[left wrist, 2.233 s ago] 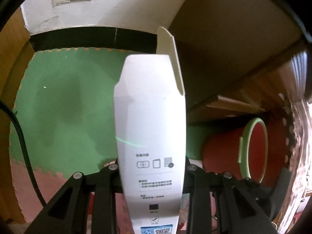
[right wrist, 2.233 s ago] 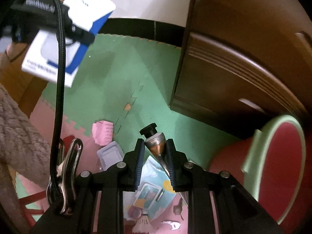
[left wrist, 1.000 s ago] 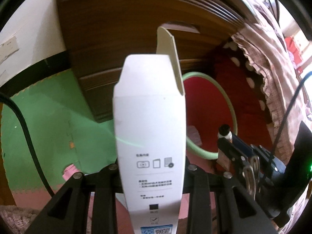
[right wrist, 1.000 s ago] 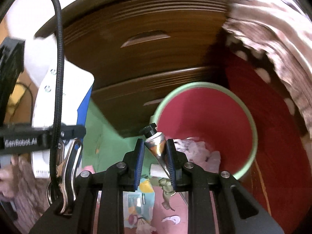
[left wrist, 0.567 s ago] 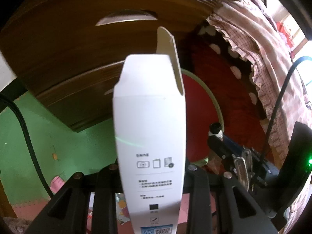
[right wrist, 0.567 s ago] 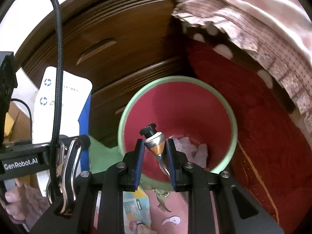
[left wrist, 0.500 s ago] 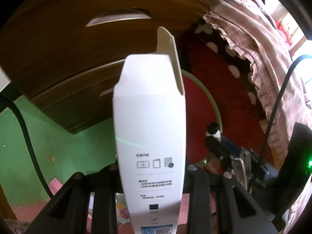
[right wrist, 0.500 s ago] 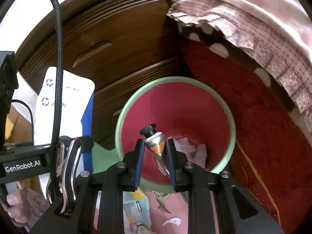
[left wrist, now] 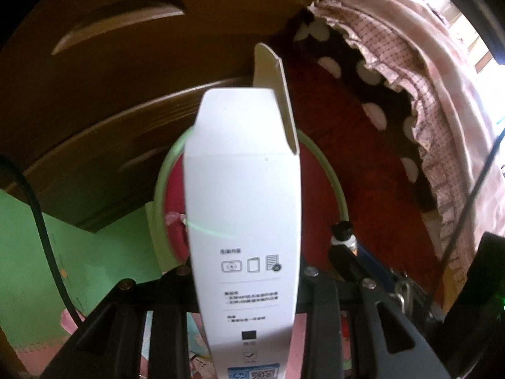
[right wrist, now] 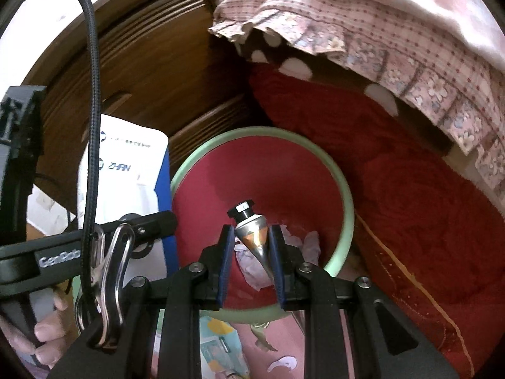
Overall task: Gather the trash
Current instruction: 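Carry the HP box and brown bottle in both tools over the red bucket, then open the left tool to drop the HP box into the bucket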
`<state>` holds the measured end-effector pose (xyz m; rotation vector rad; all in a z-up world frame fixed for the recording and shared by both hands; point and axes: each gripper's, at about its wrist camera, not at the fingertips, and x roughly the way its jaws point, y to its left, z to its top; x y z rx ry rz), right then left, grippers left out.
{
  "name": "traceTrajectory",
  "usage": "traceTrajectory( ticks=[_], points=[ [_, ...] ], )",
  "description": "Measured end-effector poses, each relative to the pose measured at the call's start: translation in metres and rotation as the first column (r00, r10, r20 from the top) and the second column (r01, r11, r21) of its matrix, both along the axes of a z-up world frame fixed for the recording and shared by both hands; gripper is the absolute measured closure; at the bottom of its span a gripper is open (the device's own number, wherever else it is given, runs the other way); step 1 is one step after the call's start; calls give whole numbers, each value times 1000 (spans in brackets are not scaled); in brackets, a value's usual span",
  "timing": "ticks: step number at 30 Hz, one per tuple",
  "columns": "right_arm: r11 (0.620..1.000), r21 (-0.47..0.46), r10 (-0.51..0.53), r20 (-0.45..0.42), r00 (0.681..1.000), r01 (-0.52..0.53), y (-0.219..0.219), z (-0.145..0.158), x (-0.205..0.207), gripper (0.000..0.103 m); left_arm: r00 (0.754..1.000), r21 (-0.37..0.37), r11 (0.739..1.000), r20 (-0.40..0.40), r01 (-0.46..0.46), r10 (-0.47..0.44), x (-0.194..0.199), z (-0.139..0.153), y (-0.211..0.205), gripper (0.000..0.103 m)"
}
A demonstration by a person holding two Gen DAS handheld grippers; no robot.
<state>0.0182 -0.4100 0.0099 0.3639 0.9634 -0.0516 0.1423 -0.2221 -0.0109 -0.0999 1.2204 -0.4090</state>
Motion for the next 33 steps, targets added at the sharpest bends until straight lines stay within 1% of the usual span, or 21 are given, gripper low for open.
traceTrajectory(
  ticks=[7,10,12,14,17,24,33],
  points=[
    [1000,6,-20,-13,1000,20,-6,-1,-7,80,1000,-5,1000,-20,11,-11,6,-16,-8,70],
    [1000,5,-23,-16,1000,23,-7,-1,-9,80,1000,7,1000,-15,16,-16,9,-19,-12,66],
    [1000,5,-21,-17,1000,21,-7,-1,-10,80,1000,7,1000,-19,16,-16,10,-21,-12,62],
    [1000,0,-17,-20,1000,17,-7,-3,-6,80,1000,15,1000,-22,10,-10,11,-23,-11,61],
    [1000,-1,-12,-27,1000,12,0,-9,6,80,1000,11,1000,-29,4,-3,13,-27,-6,61],
    [1000,-1,-5,-35,999,5,5,-13,18,80,1000,18,1000,-29,-1,1,12,-28,-5,61],
    [1000,8,-4,-32,999,5,0,-15,22,80,1000,15,1000,-20,-11,11,10,-23,8,61]
  ],
)
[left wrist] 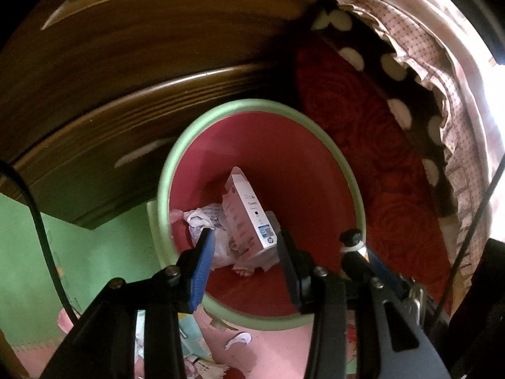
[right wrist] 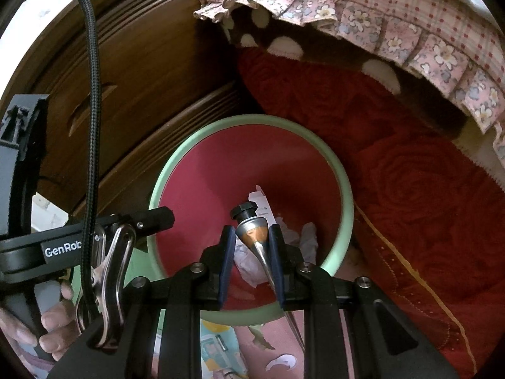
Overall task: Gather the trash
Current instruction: 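Open the left tool to drop the HP box into the bucket, then open the right tool to drop the brown bottle into the bucket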
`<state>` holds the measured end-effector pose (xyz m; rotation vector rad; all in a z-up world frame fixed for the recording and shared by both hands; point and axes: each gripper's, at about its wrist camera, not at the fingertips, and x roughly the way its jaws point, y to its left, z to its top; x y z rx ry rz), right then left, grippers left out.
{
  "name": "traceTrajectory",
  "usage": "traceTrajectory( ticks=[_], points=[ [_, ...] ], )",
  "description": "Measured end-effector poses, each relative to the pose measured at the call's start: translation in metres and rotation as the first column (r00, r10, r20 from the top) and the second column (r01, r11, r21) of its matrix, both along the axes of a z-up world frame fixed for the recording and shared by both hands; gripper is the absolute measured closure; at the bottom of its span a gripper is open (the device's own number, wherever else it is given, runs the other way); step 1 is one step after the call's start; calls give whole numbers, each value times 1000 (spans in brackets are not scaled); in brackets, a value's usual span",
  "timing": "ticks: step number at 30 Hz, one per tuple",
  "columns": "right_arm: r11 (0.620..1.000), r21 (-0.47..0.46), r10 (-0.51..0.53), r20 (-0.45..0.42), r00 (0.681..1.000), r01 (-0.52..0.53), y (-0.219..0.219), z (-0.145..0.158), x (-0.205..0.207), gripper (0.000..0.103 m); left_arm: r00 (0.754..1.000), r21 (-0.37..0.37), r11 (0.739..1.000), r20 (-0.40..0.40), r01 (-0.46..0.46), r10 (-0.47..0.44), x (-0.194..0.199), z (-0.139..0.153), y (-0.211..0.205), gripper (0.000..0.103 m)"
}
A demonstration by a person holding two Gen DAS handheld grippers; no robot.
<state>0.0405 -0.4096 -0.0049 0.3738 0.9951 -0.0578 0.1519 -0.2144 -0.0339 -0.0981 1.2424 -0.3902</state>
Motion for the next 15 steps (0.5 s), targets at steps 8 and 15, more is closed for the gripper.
traceTrajectory(
  ticks=[8,15],
  points=[
    [1000,-13,15,13,1000,-14,2,0,-1,74,1000,2,1000,2,-5,5,-3,3,7,61],
    [1000,-10,18,16,1000,-18,3,0,3,74,1000,1,1000,9,-8,8,-4,7,10,60]
  ],
)
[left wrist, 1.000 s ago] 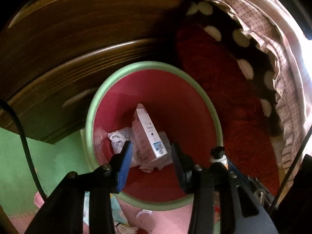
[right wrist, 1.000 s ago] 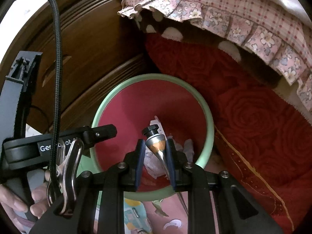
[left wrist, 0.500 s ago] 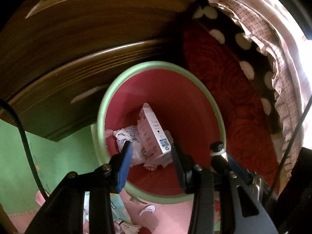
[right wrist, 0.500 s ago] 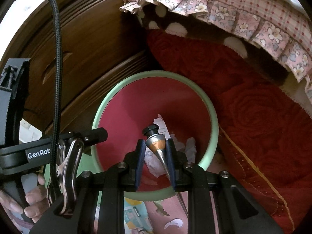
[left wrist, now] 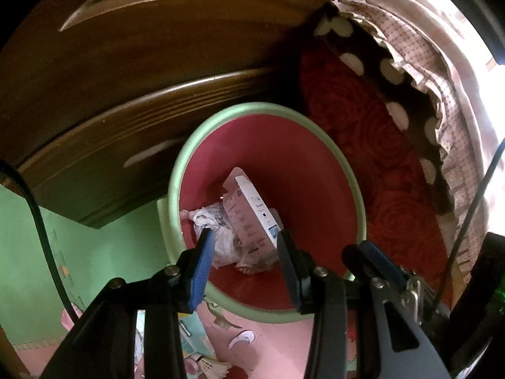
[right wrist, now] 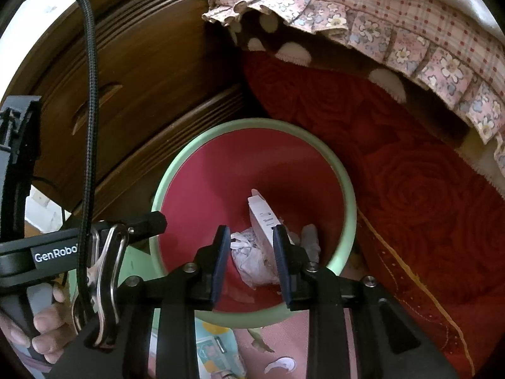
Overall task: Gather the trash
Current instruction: 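Open the right tool to drop the brown bottle into the bucket, then raise the right tool to the nightstand top and close on the clear plastic bag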
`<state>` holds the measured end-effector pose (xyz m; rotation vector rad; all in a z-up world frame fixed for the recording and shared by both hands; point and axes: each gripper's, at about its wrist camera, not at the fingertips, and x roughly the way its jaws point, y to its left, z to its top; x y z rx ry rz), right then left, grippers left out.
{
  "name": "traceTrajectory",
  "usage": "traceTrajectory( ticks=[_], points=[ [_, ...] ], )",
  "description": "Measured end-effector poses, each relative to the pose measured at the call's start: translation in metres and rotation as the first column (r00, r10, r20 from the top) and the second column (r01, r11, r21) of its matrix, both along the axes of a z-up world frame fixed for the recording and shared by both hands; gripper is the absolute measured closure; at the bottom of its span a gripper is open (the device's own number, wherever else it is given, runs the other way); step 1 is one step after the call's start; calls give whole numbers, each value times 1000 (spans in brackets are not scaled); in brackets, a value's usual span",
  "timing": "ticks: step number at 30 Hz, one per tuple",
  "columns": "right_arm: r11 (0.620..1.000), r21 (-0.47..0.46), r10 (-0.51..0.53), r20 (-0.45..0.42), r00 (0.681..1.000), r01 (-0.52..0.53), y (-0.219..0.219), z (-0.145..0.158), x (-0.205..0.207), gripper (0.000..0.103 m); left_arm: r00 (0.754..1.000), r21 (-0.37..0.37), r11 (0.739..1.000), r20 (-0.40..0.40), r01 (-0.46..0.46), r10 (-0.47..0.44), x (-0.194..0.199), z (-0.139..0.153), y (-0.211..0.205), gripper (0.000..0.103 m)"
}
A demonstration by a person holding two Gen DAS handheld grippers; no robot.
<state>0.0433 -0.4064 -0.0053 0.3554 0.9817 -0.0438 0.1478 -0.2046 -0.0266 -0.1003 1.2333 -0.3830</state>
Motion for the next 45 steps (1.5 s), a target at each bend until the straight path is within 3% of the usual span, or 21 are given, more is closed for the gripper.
traceTrajectory(
  ticks=[15,29,36,45],
  points=[
    [998,-39,56,36,998,-55,11,10,-12,74,999,-6,1000,34,-7,7,-20,39,23,60],
    [996,-40,84,113,990,-80,25,46,-44,73,991,34,999,132,-28,24,-67,103,66,60],
    [986,-89,150,153,977,-138,59,100,-56,72,983,68,998,183,-14,2,-87,136,82,60],
    [989,-23,145,252,957,-144,71,170,-43,65,971,55,998,241,-1,-12,-89,177,91,57]
  ],
)
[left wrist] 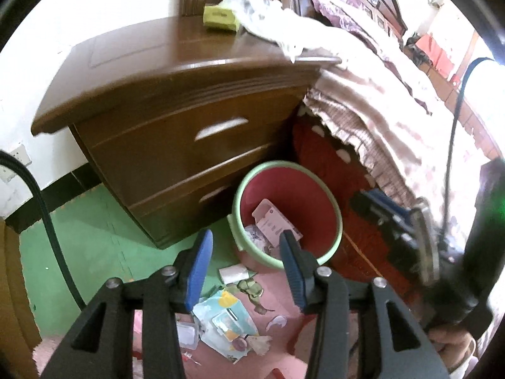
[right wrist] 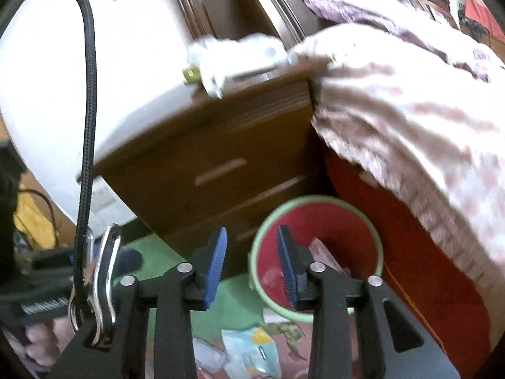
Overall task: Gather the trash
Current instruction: 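Raise the right tool to the nightstand top and close on the clear plastic bag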
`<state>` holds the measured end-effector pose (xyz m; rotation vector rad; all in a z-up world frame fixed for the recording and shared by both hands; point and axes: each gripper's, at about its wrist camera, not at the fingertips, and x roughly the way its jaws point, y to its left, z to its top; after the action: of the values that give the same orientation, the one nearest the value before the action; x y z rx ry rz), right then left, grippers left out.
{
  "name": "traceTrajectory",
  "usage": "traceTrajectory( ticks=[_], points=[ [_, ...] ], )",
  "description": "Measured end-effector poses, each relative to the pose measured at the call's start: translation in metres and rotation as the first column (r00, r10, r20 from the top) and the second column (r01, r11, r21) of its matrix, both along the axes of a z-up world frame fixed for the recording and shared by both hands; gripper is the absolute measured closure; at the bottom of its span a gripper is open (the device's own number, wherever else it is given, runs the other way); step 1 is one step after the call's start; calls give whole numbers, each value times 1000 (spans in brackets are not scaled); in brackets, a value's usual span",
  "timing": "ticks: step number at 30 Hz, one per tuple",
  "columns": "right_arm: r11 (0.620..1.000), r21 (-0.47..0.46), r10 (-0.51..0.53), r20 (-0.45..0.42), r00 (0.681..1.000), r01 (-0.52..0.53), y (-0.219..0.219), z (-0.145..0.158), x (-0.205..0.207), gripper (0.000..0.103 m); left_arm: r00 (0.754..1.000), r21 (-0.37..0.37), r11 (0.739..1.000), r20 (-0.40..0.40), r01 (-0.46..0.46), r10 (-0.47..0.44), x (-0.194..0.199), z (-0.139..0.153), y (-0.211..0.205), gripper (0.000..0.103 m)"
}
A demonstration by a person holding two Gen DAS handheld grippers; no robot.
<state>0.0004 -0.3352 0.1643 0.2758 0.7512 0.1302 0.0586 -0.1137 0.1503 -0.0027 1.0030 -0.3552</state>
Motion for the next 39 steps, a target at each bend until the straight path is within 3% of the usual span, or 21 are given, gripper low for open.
traceTrajectory(
  ticks=[11,16,18,23,30,39],
  points=[
    [999,-43,-15,124,992,20,-1,49,57,65,995,-31,1000,104,4,-1,37,44,1,57],
    [998,28,-55,171,984,51,2,60,82,65,988,-31,999,153,-11,15,52,61,3,55],
    [997,46,-65,184,981,58,4,61,88,60,986,-29,999,162,-17,21,58,64,5,55],
    [996,10,-91,235,968,91,13,74,112,35,983,16,999,184,-29,26,77,68,6,55],
    [991,13,-129,288,949,131,11,77,153,25,979,9,997,192,-74,71,112,72,17,55],
    [978,-64,-178,254,951,200,6,54,204,24,974,-9,995,204,-98,98,143,68,20,54]
  ],
)
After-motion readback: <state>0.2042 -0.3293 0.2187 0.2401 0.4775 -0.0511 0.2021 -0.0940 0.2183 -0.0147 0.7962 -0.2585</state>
